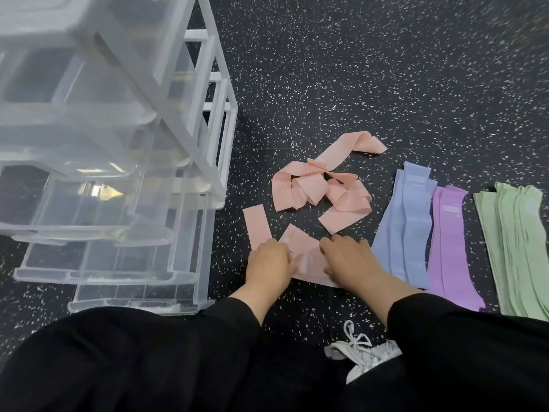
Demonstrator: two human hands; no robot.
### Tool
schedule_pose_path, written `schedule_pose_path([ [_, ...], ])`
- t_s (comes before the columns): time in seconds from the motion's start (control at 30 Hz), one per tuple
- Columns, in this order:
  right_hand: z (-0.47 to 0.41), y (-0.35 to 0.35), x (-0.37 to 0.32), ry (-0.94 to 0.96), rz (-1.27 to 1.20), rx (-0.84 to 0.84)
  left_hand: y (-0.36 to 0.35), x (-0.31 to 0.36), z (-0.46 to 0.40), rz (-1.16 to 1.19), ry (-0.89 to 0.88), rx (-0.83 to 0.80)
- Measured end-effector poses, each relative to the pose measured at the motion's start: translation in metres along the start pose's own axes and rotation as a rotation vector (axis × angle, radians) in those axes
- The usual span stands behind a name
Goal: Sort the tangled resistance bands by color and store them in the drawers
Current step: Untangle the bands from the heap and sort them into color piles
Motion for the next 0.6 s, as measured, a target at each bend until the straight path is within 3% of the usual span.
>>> schedule_pose_path([
  [0.07, -0.003, 0.004, -0.001, 0.014, -0.166, 0.062, 0.006, 0.006, -0.001, 0.22, 0.003, 0.009],
  [0.2, -0.006, 0.018, -0.003, 0.1, -0.741, 0.072, 0.017, 0.014, 0.002, 0.55, -0.075, -0.04],
  [0.33, -0.006, 0.027, 0.008, 0.032, -0.822, 0.132, 0.035, 0.004, -0.005, 0.774, -0.017, 0.017],
  [0.47, -0.009, 0.038, 0.019, -0.07, -0.981, 0.322, 0.041, -0.032, -0.021, 0.818, 0.393, 0.289],
  [0.53, -0.011, 0.038, 0.023, -0.099, -1.009, 0.344, 0.036, -0.046, -0.024, 0.69, 0.501, 0.225],
  [0.6, -0.012, 0.038, 0.025, -0.101, -1.014, 0.339, 0.033, -0.044, -0.023, 0.459, 0.433, 0.115],
])
Point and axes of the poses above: each hand's wrist, its own z-axis away from the middle knuckle, its own y-axis out of the back of the hand, x = y × z, the point moved 1 cm from there along -z, towards the middle knuckle, and after that the axes turned 5 degrees about y, right-handed, at the moved point
